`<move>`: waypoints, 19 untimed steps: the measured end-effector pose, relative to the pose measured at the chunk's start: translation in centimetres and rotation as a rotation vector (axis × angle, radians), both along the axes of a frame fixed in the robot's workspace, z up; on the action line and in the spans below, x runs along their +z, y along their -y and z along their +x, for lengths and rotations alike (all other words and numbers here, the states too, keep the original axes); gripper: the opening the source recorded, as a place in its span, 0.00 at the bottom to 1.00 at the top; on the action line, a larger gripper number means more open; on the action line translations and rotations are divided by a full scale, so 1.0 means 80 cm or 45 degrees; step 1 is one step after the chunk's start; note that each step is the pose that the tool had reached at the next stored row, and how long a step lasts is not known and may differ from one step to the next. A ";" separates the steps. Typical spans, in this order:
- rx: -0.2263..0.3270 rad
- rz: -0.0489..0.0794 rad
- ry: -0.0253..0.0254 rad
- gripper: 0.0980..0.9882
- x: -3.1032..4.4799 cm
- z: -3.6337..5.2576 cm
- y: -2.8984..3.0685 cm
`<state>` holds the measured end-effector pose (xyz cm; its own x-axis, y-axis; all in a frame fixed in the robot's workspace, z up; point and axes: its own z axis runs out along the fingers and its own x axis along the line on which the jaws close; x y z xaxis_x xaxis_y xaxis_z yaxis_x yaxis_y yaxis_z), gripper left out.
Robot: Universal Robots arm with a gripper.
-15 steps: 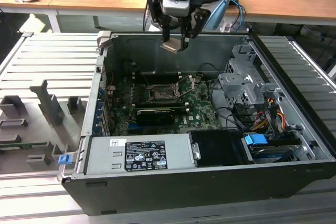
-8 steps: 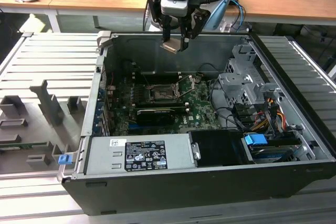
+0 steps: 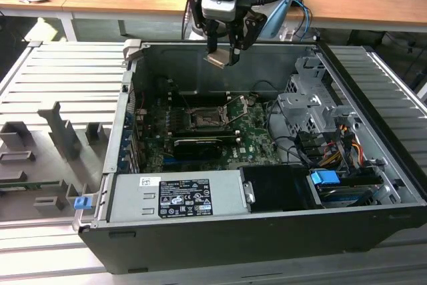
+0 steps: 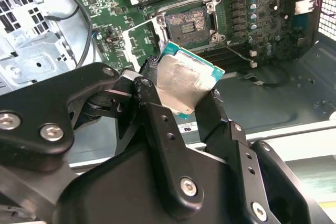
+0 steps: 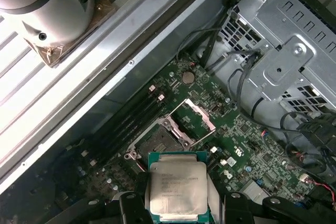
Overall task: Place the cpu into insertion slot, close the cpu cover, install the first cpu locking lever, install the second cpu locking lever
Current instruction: 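Place the cpu into insertion slot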
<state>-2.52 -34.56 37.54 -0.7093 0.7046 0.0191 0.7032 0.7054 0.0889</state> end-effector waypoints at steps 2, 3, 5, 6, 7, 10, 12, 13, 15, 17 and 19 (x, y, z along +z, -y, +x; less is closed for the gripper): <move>-0.016 0.000 0.0000 0.48 -0.0001 0.000 0.0000; -0.022 0.000 0.0000 0.48 -0.0002 0.000 0.0000; -0.042 0.000 0.0000 0.48 -0.0003 0.000 0.0000; -0.047 0.000 0.0000 0.48 -0.0003 0.000 0.0000; -0.052 0.000 -0.0001 0.48 -0.0003 0.000 0.0000; -0.067 0.000 0.0000 0.48 -0.0004 0.000 0.0000; -0.081 0.000 0.0000 0.48 -0.0005 0.000 0.0000; -0.089 0.000 0.0000 0.48 -0.0006 0.000 0.0000; -0.101 0.000 0.0000 0.48 -0.0007 0.000 0.0000; -0.115 0.000 0.0000 0.48 -0.0007 0.000 0.0000; -0.132 0.000 0.0000 0.48 -0.0008 0.000 0.0000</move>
<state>-2.52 -34.56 37.47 -0.6327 0.7742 0.0191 0.7723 0.6290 0.0889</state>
